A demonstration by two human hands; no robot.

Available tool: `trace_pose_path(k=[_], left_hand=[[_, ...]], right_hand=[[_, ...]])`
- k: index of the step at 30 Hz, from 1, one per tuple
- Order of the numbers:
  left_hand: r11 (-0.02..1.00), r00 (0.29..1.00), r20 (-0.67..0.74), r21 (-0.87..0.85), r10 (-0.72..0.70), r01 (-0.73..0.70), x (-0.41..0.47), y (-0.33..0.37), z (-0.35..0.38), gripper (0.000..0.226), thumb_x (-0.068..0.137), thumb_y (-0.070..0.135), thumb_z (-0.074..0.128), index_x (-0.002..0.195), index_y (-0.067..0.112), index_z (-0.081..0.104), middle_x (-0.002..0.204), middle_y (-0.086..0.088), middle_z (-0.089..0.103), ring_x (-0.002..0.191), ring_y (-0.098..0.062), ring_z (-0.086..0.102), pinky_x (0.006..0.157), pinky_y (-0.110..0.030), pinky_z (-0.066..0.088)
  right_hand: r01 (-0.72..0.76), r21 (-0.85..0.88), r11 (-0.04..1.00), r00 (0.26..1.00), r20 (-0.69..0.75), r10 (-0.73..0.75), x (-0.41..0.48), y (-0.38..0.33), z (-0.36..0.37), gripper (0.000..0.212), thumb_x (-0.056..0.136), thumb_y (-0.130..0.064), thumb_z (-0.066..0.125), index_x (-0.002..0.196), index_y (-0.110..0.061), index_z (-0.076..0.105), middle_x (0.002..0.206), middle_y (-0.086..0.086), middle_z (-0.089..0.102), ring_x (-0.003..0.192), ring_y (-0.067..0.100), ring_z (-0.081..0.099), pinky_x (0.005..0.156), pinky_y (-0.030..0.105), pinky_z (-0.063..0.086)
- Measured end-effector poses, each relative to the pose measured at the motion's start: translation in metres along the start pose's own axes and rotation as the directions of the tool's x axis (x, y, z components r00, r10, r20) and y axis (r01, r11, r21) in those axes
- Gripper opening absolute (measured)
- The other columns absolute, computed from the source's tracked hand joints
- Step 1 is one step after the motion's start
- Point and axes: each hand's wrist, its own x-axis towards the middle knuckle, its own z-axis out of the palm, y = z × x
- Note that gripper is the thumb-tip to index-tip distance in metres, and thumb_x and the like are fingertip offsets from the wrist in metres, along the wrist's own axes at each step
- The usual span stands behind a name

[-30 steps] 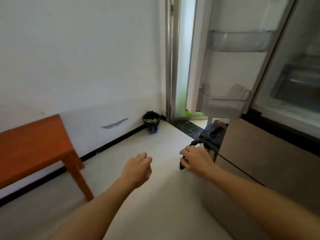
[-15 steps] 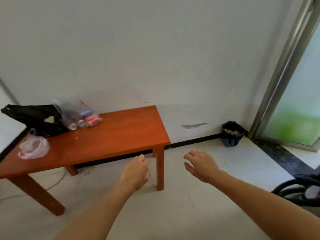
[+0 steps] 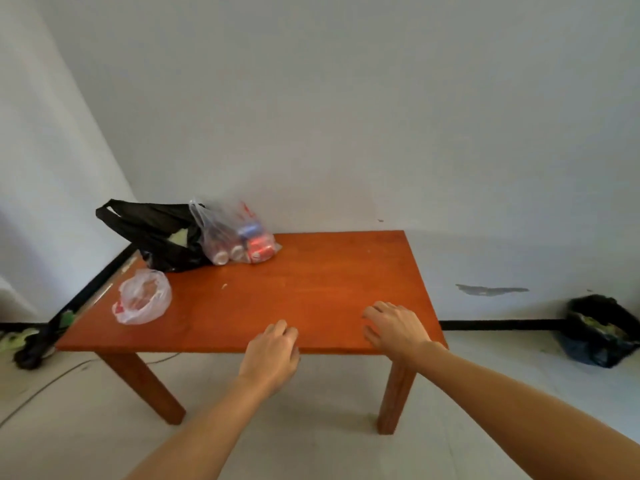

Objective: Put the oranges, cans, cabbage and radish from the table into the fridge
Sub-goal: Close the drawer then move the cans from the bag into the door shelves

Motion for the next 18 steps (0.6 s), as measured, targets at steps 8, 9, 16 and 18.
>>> trace_pose_path(k=[8,9,16,18], left_hand=[[0.988,0.986,-0.073,-0.018,-0.153,0.152,0.073,-0.117,-0.015,0.025,0.094,0.029,0.046,0.114,0.020,0.056,0.113,0.004,0.054,0.102,-0.014,0.053,0.085,-0.028,0.045],[0.985,0.982,-0.079,-0.012,-0.171,0.170,0.081,-0.134,-0.015,0.025,0.094,0.029,0.046,0.115,0.021,0.056,0.114,0.005,0.054,0.103,-0.013,0.052,0.087,-0.028,0.044],[0.981,0.975,-0.114,-0.005,-0.192,0.192,0.140,-0.260,-0.015,0.030,0.094,0.028,0.047,0.122,0.020,0.055,0.118,0.004,0.055,0.108,-0.015,0.052,0.092,-0.032,0.044],[0.983,0.976,-0.116,-0.015,-0.182,0.182,0.160,-0.300,-0.016,0.029,0.095,0.028,0.046,0.122,0.019,0.054,0.119,0.004,0.054,0.109,-0.015,0.052,0.093,-0.031,0.043]], right_hand=[[0.163,-0.025,0.986,0.984,0.073,-0.161,0.181,-0.034,0.025,0.035,0.097,-0.039,0.041,0.127,-0.023,0.052,0.126,0.001,0.055,0.115,0.021,0.053,0.092,0.036,0.044],[0.186,-0.028,0.982,0.980,0.077,-0.184,0.201,-0.043,0.030,0.036,0.097,-0.039,0.041,0.127,-0.023,0.052,0.126,0.001,0.055,0.115,0.022,0.053,0.092,0.036,0.044],[0.208,-0.006,0.978,0.976,0.058,-0.208,0.327,-0.103,0.071,0.034,0.096,-0.039,0.042,0.123,-0.023,0.053,0.122,0.000,0.057,0.109,0.020,0.056,0.087,0.035,0.046],[0.171,-0.003,0.985,0.985,0.032,-0.171,0.364,-0.119,0.078,0.032,0.096,-0.038,0.042,0.123,-0.023,0.052,0.123,0.000,0.057,0.106,0.020,0.057,0.084,0.034,0.047]])
